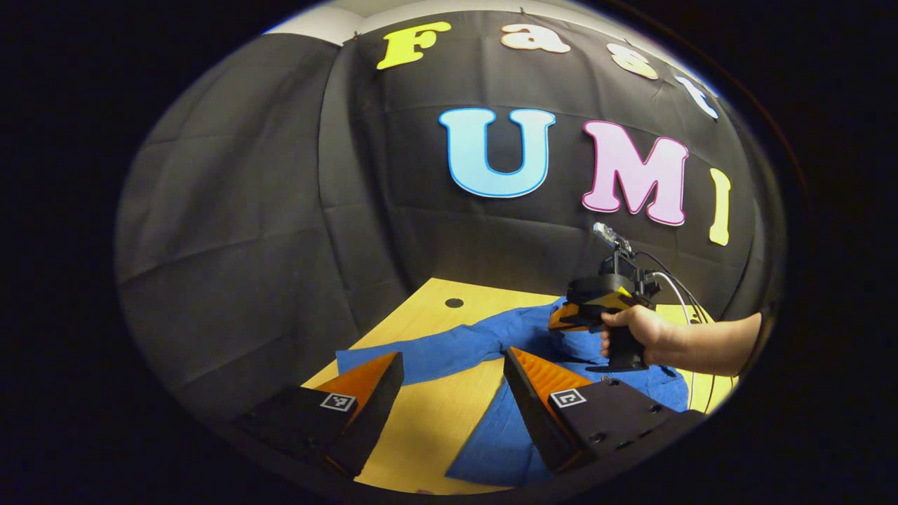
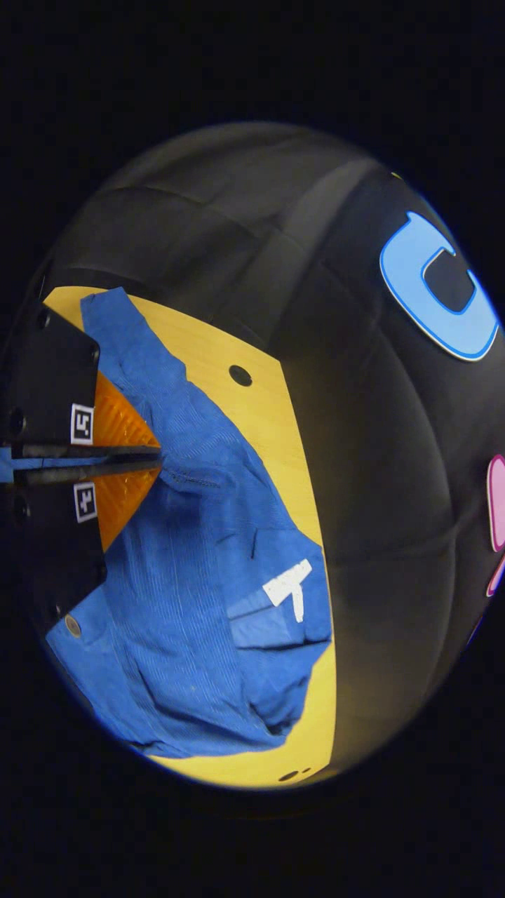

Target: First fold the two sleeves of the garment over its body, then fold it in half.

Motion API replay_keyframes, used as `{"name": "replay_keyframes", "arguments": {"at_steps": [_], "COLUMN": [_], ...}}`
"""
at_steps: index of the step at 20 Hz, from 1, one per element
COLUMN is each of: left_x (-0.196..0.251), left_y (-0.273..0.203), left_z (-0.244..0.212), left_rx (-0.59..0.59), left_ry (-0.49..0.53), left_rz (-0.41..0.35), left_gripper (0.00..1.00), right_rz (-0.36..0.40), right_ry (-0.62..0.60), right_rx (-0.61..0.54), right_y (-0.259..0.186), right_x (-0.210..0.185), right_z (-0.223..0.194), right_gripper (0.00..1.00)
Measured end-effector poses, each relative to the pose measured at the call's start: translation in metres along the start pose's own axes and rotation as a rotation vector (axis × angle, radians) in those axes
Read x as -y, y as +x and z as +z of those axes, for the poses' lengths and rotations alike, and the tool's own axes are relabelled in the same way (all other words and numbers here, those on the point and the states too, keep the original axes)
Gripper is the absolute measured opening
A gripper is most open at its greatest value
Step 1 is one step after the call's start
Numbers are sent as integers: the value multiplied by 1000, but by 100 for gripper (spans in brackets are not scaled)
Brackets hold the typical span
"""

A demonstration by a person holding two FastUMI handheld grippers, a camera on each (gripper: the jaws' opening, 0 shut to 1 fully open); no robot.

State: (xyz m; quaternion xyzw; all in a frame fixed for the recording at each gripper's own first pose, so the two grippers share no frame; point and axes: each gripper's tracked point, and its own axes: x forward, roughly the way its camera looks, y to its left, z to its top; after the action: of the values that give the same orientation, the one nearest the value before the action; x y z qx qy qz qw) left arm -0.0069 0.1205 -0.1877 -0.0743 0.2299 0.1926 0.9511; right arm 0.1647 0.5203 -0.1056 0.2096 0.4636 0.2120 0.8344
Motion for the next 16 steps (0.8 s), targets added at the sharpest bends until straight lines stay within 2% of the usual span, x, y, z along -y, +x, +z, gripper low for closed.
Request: {"name": "replay_keyframes", "arguments": {"at_steps": [1, 3, 5, 6, 10, 11, 12, 16], "left_x": [-5, -15, -30, -38, -63, -68, -75, -111], "left_y": [4, 12, 24, 29, 55, 62, 72, 109], "left_z": [-7, -19, -29, -33, -33, -34, -35, -43], "left_rx": [-10, -35, -58, -77, -70, -70, -68, -93], "left_ry": [-33, -66, -61, -61, -99, -117, -134, -172], "left_rz": [1, 17, 52, 66, 110, 121, 136, 232], "left_gripper": [83, 87, 87, 84, 85, 84, 85, 85], "right_rz": [24, 51, 40, 33, 39, 48, 53, 75], "right_ry": [5, -1, -21, -33, -86, -108, -133, -219], "right_rx": [8, 38, 74, 91, 134, 136, 142, 187], "right_y": [0, 9, 7, 5, -19, -27, -36, -77], "right_x": [-6, -18, -16, -14, -16, -16, -15, -10], "right_z": [-2, 3, 7, 6, 5, 3, 0, -8], "right_gripper": [6, 52, 98, 95, 97, 88, 98, 98]}}
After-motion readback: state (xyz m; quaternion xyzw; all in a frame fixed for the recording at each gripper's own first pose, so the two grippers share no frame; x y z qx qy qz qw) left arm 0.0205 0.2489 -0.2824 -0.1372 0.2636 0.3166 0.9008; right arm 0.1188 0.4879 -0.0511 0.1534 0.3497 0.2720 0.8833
